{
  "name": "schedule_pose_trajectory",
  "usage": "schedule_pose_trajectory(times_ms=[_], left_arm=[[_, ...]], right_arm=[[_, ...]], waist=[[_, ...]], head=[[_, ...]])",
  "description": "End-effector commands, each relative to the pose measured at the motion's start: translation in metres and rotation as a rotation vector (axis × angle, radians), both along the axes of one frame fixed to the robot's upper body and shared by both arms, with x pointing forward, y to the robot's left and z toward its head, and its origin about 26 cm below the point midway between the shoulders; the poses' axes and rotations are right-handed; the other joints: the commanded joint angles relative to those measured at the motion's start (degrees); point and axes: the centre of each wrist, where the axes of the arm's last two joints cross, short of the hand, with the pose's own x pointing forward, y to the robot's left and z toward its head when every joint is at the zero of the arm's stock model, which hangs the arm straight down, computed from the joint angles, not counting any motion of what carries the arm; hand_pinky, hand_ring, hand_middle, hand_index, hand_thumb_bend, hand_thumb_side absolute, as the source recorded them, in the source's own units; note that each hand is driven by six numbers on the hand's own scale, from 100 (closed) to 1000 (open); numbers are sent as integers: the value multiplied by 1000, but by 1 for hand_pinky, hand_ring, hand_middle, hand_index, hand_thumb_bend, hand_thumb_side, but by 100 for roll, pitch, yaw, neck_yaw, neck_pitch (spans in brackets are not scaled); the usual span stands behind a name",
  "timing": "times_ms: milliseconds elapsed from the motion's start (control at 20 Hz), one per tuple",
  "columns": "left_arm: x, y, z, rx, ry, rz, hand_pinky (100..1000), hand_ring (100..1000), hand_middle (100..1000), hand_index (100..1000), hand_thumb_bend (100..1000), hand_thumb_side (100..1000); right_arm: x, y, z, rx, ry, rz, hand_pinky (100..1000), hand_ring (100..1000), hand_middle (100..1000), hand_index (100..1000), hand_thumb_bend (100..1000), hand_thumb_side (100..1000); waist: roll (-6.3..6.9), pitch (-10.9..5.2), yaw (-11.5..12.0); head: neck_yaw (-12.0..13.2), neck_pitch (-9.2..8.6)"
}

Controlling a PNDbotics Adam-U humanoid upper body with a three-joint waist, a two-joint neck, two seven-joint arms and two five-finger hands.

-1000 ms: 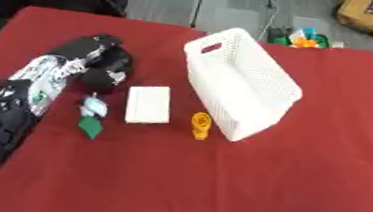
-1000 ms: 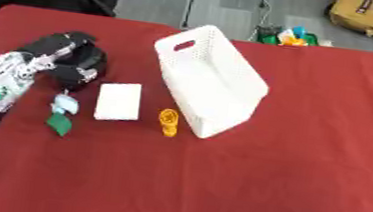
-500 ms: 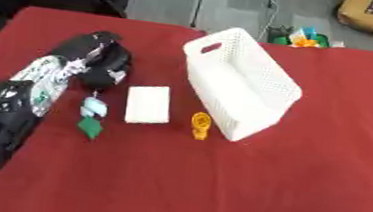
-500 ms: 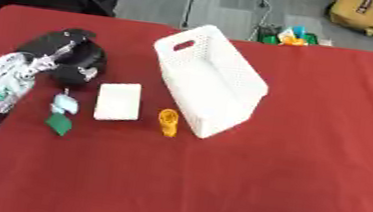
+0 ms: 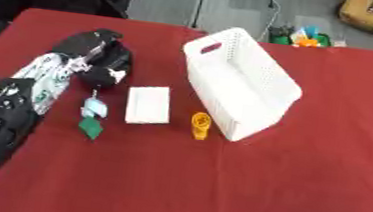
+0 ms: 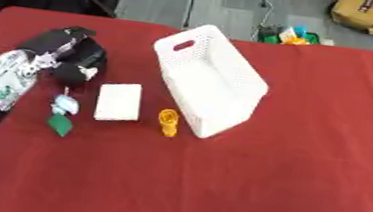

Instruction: Pick up objects on the table and place them in the box.

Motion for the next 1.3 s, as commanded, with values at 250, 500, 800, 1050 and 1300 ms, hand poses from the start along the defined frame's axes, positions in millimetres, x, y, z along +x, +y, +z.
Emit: schedule_pose_trajectory(times_ms=[250, 500, 800, 1050, 1300], left_arm=[[-1, 7, 28, 16, -49, 9, 100, 382, 423, 515, 100, 262], [-1, 5, 38, 10, -57, 1, 100, 376, 415, 514, 100, 268], [-1, 3, 49, 9, -59, -9, 100, 371, 410, 514, 100, 265], [0, 1, 57, 12, -72, -10, 100, 365, 404, 513, 100, 270], [0, -3, 67, 9, -87, -20, 100, 361, 400, 511, 100, 326]], right_arm=[[-4, -1, 8, -5, -28, 2, 610, 565, 513, 575, 100, 909], [-4, -2, 7, -4, -21, 1, 609, 565, 513, 574, 100, 905], [-4, -2, 7, -4, -14, 2, 609, 565, 514, 573, 100, 899], [-4, -2, 7, -3, -11, 4, 609, 566, 514, 573, 100, 898], [-4, -2, 6, -3, -8, 5, 609, 566, 514, 573, 100, 900]], waist=[[12, -171, 20], [28, -198, 45], [50, -246, 57], [58, -277, 41], [72, -307, 36]], head=[[-13, -4], [-11, 27], [-6, 58], [9, 82], [16, 117]])
